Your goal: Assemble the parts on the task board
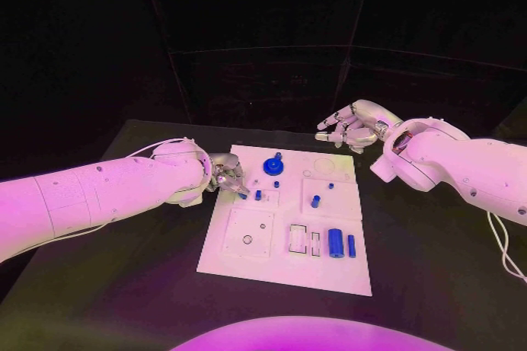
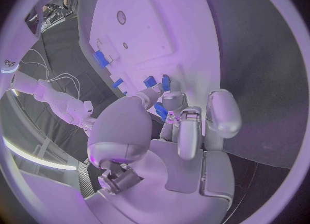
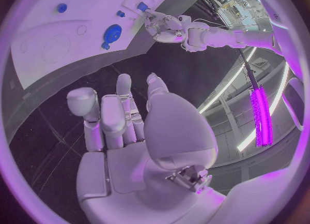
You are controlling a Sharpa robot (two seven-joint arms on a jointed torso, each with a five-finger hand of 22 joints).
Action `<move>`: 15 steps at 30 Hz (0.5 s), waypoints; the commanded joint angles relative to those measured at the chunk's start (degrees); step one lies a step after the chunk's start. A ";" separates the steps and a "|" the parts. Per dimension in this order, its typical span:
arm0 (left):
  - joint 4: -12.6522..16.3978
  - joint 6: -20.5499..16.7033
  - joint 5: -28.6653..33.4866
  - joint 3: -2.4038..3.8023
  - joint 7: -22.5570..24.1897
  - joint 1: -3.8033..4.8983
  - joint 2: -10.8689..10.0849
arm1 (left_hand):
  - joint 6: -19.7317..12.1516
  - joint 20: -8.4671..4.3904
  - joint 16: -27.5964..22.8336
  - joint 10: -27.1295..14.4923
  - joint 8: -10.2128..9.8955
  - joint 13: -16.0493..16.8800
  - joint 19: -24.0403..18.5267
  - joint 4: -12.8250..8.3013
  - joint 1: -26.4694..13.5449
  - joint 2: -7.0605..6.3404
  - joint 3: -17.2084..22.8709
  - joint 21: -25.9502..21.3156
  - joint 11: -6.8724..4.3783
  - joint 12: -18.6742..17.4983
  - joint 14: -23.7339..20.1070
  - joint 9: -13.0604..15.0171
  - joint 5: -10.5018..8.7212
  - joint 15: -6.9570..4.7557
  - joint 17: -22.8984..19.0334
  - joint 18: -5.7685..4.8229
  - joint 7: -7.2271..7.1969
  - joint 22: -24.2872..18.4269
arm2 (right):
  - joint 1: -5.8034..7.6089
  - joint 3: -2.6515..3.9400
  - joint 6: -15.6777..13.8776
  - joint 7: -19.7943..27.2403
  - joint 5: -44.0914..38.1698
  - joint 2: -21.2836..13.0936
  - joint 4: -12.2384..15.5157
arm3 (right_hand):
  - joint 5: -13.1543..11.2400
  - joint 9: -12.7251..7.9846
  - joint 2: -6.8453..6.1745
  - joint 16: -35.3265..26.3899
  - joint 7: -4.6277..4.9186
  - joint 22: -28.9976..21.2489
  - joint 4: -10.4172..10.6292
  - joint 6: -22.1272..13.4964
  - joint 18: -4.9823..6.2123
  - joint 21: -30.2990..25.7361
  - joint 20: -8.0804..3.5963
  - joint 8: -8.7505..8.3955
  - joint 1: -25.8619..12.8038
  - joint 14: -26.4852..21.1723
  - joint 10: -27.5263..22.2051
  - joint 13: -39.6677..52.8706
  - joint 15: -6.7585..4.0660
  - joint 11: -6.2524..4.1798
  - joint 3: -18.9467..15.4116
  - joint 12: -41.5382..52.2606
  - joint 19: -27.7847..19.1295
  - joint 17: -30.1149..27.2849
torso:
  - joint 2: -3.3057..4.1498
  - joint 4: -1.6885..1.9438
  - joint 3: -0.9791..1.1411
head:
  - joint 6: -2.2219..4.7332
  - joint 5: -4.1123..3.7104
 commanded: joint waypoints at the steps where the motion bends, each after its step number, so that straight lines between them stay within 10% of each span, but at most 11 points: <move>1: 0.12 1.43 -0.07 -0.20 -0.11 -0.20 0.11 | 0.10 -0.05 0.12 0.48 0.36 0.07 0.49 -6.30 -0.70 -0.49 6.83 0.31 -0.12 0.29 5.81 0.04 0.32 -0.26 14.52 0.45 -0.61 0.10 | 0.11 0.03 0.19 0.52 -0.02 0.05 0.01 | 0.28 -0.06 0.34 -0.31 0.14 -0.05 -0.10 0.33 0.84 -0.39 -0.03 0.04 -0.09 0.36 -0.52 -0.07 -0.29 -0.02 -0.38 -0.22 -0.24 -0.01 | 0.01 0.08 -0.03 | 0.02 -0.02; 15: -0.06 0.04 0.63 -0.20 0.07 -0.20 0.22 | 1.73 -0.61 0.41 1.17 1.86 0.97 1.04 -2.63 -7.90 -4.25 4.28 0.86 -0.89 1.30 5.94 0.56 0.48 -0.91 15.09 0.26 -1.64 1.08 | 0.11 0.03 0.17 0.47 -0.02 -0.08 0.06 | 0.28 -0.06 0.34 -0.31 0.14 -0.05 -0.10 0.33 0.84 -0.39 -0.03 0.04 -0.09 0.36 -0.52 -0.07 -0.29 -0.02 -0.38 -0.22 -0.24 -0.01 | 0.05 0.05 0.00 | -0.09 -0.09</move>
